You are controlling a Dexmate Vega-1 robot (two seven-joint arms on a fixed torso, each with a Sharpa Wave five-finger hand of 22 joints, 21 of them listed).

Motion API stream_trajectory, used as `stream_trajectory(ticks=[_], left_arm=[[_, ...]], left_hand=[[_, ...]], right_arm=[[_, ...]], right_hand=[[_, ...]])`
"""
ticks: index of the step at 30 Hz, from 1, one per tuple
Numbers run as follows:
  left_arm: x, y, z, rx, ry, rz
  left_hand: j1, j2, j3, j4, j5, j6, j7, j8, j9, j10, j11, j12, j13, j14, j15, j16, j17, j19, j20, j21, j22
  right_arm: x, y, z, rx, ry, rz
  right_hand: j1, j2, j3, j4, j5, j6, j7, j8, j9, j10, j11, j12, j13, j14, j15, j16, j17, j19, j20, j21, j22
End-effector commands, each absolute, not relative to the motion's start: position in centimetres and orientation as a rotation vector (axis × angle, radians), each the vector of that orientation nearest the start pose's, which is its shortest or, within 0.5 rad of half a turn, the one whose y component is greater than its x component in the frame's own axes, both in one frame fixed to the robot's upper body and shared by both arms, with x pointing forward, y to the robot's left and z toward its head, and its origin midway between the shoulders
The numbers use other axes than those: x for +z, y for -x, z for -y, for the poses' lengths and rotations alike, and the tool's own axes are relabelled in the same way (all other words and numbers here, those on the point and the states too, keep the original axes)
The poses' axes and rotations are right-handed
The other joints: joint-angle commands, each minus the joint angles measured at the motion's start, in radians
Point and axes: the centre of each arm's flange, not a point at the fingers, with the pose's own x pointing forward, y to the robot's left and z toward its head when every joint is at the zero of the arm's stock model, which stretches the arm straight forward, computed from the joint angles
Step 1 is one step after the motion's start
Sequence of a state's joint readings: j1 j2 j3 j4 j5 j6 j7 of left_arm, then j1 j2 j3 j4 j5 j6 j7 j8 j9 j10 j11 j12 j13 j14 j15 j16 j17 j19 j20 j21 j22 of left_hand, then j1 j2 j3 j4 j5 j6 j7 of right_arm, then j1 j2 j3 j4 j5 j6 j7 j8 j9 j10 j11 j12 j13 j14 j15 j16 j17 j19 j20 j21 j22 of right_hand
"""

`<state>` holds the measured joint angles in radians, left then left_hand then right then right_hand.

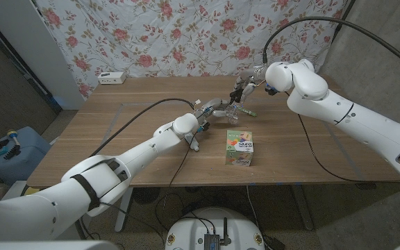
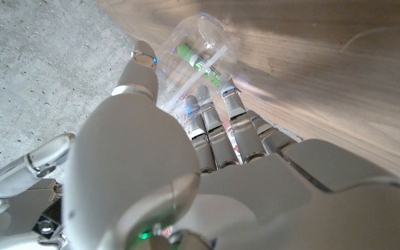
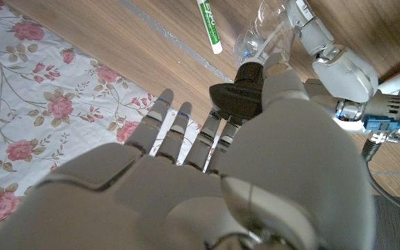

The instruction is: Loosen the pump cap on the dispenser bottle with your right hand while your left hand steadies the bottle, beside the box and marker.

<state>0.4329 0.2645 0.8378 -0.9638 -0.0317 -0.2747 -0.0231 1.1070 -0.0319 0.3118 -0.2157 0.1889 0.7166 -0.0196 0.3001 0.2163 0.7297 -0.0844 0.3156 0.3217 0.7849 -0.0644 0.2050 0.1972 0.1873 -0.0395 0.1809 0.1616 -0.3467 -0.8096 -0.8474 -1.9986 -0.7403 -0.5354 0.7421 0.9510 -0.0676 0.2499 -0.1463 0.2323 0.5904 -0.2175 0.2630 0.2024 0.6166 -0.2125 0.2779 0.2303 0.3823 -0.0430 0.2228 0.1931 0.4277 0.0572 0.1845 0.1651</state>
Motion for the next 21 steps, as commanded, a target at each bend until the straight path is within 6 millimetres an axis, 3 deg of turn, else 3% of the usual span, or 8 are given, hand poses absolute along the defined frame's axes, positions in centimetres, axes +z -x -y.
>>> stream_trajectory(ticks=[1,21], left_arm=[[-0.15,-69.23,-5.72,-0.484,-0.735,0.632],[-0.15,-69.12,-5.69,-0.482,-0.737,0.634]], left_hand=[[-0.082,0.132,0.067,0.061,0.01,0.077,-0.022,0.003,0.003,0.059,-0.055,0.004,0.218,0.016,-0.095,0.006,0.003,0.003,-0.07,0.001,0.003],[-0.082,0.131,0.068,0.06,0.01,0.079,-0.023,0.002,0.003,0.061,-0.052,0.004,0.219,0.015,-0.097,0.005,0.001,0.003,-0.07,0.002,0.003]], right_arm=[[13.66,-56.1,15.3,0.125,1.782,0.305],[13.29,-56.35,15.04,0.125,1.772,0.314]], right_hand=[[-0.003,-0.001,0.013,0.002,0.002,0.02,-0.001,0.012,0.002,0.029,0.001,0.012,0.003,0.019,-0.137,0.004,0.002,0.011,-0.006,0.006,0.003],[-0.012,0.002,0.029,0.005,0.005,0.094,-0.002,0.027,0.001,0.111,-0.001,0.017,-0.004,0.065,-0.16,0.003,-0.001,0.021,-0.01,0.005,0.003]])
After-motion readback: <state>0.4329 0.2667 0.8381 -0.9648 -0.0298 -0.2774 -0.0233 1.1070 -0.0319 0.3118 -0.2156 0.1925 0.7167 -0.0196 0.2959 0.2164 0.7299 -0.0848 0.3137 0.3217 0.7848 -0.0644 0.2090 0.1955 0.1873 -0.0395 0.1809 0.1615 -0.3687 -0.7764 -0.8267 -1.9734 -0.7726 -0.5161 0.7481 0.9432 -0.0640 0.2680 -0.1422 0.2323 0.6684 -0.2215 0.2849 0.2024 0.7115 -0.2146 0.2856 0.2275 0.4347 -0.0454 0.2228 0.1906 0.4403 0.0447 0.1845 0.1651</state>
